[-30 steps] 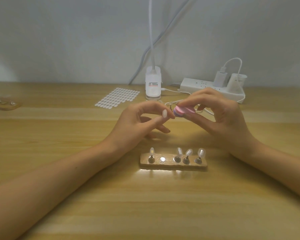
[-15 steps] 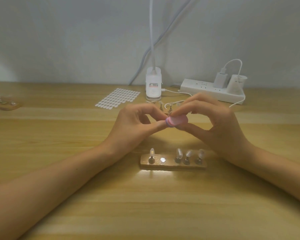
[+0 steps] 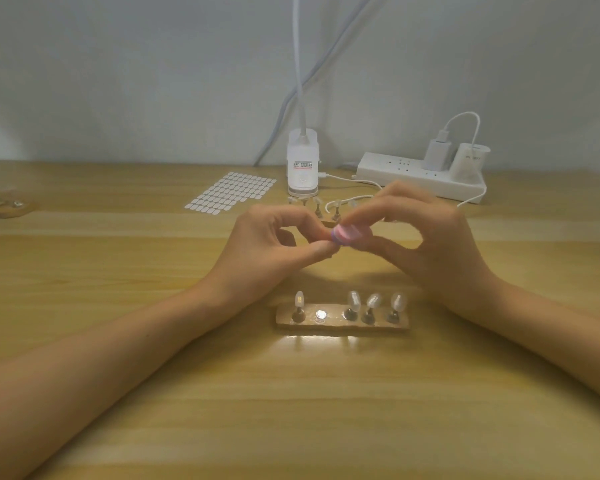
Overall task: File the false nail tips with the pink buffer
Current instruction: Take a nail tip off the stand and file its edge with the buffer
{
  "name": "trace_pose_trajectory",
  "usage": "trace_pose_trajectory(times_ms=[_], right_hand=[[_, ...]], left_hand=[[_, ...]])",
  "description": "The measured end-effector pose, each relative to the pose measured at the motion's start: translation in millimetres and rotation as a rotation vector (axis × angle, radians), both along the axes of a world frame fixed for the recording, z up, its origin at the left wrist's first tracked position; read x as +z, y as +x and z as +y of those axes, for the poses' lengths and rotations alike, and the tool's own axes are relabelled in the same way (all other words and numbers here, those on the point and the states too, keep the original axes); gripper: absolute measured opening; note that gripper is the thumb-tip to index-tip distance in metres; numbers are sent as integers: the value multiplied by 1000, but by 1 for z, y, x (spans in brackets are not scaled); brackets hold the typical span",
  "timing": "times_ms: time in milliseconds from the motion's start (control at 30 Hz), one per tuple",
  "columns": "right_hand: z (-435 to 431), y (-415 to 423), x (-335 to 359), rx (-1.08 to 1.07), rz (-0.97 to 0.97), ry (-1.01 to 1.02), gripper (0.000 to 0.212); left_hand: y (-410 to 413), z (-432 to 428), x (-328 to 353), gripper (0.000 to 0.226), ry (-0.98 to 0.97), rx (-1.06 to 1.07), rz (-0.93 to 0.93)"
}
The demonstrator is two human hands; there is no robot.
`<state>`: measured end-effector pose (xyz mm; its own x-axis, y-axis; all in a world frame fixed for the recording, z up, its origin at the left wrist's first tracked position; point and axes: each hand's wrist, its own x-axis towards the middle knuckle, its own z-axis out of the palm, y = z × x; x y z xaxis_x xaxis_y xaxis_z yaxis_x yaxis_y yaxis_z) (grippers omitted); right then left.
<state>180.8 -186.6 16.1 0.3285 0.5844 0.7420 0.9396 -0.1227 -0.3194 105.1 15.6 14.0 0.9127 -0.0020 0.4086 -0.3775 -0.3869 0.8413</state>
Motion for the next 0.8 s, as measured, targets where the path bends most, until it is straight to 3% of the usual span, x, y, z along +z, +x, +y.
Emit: trace_pose_trajectory(times_ms=[267,400,533,700,800], right_hand=[[-2,0,1,-14,28,-7,14],[1,-3,-1,21,-52,-56,15],[-10,9,2,-80,16,18,16],[-8,6,-5,-56,24,8,15],[-5,2,-7,-24,-9,-32,17]], left_hand=[[0,0,0,10,-8,-10,1],[0,0,0,15,-2,-21,-6],[-2,2,1,12,-13,-19,4],[-13,7,36,7,-262,85,-156],[-23,6,62,11,-257,23,-249]])
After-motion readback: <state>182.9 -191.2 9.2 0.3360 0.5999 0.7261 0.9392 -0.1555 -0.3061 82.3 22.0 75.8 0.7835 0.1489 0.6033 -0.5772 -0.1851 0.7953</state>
